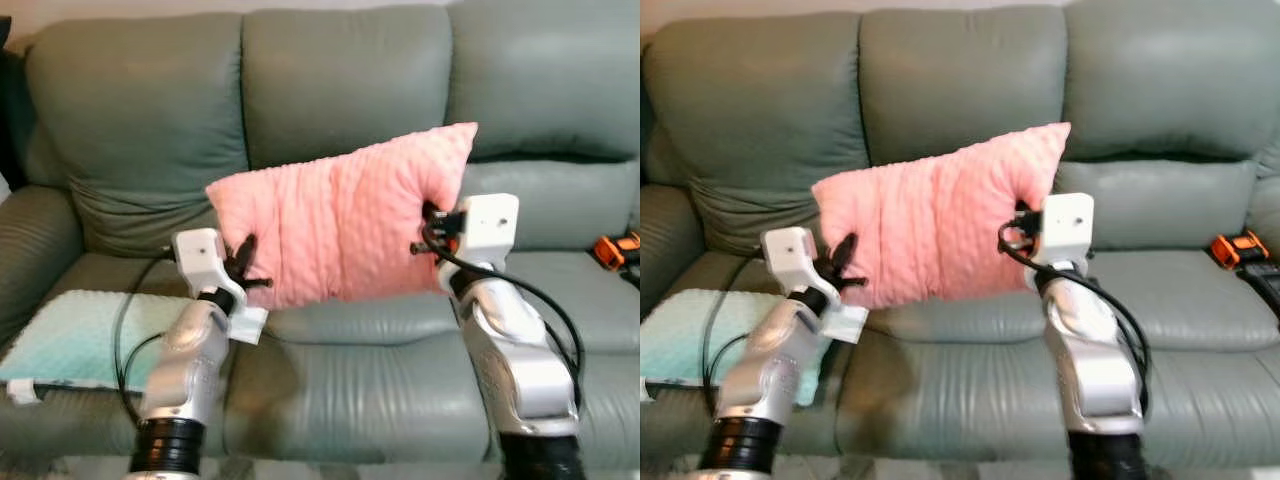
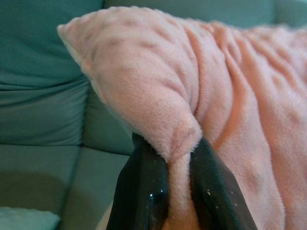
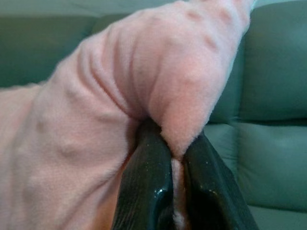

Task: Move the pillow to the sofa

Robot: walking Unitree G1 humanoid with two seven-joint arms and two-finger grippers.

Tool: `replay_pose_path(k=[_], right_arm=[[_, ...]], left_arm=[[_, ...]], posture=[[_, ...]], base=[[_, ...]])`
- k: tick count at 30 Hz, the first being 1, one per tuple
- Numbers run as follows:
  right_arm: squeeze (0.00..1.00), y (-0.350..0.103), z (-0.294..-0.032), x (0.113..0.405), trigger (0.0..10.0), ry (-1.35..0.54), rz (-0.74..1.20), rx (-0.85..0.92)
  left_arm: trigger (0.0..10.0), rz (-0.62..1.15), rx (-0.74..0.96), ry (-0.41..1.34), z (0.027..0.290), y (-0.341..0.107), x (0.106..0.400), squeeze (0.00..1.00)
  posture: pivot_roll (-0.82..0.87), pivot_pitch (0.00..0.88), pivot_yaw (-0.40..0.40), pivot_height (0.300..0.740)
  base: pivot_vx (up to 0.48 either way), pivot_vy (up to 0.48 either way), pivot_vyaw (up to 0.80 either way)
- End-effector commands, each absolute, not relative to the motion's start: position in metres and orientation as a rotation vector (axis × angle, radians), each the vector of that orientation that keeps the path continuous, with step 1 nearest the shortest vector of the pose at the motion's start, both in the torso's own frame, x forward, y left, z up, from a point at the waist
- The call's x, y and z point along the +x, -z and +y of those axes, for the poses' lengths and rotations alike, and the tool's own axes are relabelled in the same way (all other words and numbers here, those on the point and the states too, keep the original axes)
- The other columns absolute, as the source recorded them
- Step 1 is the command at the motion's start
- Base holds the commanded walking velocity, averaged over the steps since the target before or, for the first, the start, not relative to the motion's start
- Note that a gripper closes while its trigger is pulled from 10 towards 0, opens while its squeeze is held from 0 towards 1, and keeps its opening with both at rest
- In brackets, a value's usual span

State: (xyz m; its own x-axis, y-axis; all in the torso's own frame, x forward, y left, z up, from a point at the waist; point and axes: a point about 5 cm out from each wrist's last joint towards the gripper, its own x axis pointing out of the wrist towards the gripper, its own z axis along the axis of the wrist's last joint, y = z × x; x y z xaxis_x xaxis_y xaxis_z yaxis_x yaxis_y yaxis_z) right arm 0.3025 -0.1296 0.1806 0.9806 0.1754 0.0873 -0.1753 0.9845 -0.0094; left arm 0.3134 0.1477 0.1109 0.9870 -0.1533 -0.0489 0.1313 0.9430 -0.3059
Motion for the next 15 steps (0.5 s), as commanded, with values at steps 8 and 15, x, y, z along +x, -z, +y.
replay_pose_path(k=[8,15], right_arm=[[0.0,-0.183,-0.1342,0.3019,10.0,-0.164,-0.103,-0.012],[0.0,-0.1806,-0.134,0.3013,10.0,-0.167,-0.096,-0.012]], left_arm=[[10.0,0.05,-0.322,0.156,0.1423,-0.1189,0.3149,0.0],[10.0,0.047,-0.277,0.121,0.1494,-0.1183,0.3158,0.0]], posture=[[-0.06,0.0,0.055,0.74],[-0.06,0.0,0.058,0.74]], base=[[0.087,0.0,0.0],[0.0,0.0,0.0]])
